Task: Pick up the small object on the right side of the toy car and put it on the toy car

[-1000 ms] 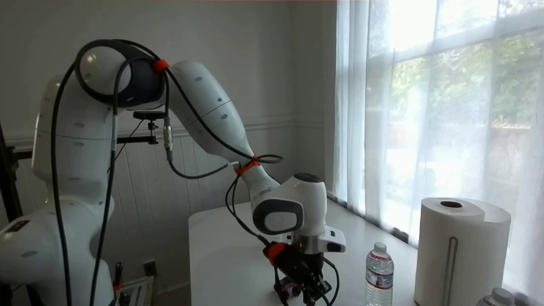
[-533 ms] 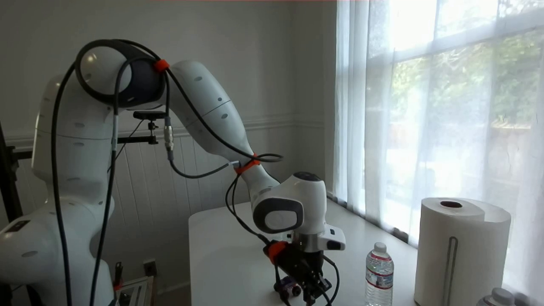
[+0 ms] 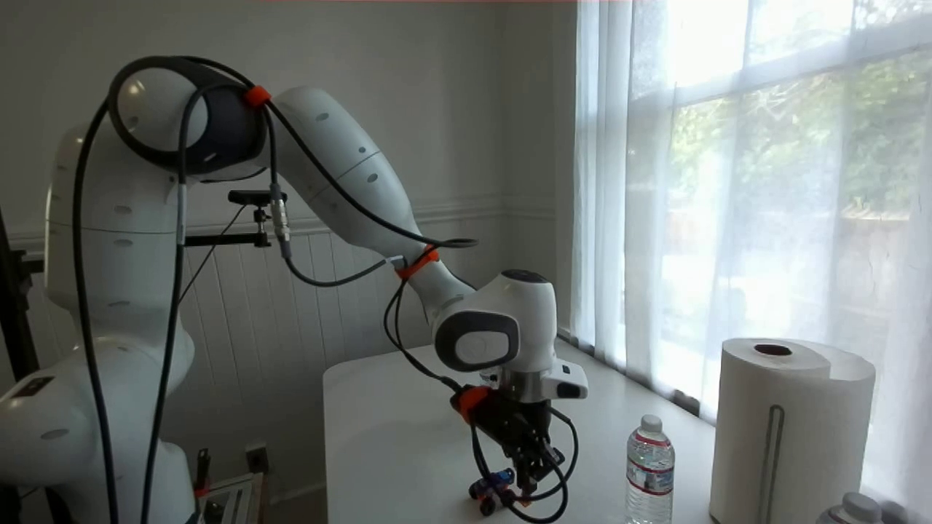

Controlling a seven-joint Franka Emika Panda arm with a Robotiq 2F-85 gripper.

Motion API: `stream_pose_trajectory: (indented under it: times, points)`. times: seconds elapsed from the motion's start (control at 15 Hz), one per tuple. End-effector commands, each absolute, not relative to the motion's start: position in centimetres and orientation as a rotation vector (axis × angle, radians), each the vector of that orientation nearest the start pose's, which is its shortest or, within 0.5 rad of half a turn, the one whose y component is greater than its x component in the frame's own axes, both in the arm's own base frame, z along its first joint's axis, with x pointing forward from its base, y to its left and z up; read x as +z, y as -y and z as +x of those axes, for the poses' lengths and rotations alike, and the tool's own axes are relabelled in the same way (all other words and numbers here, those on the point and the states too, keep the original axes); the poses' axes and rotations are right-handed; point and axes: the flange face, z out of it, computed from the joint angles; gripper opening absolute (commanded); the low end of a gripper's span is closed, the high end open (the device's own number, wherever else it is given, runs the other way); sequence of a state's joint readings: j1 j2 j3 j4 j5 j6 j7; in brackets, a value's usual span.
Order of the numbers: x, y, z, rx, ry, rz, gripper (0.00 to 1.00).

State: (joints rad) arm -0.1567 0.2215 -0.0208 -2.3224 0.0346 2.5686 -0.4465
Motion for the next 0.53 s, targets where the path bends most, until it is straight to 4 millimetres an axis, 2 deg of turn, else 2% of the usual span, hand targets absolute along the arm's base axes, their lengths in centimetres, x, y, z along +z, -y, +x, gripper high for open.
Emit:
stream_pose_trajectory:
  times: [0.0,0.47]
  points:
    - [26.8,7.7,51.4,-0.012,0.349,-3.108,0.03]
    - [27.5,4.8,51.6,0.013,0.302,-3.106,0.03]
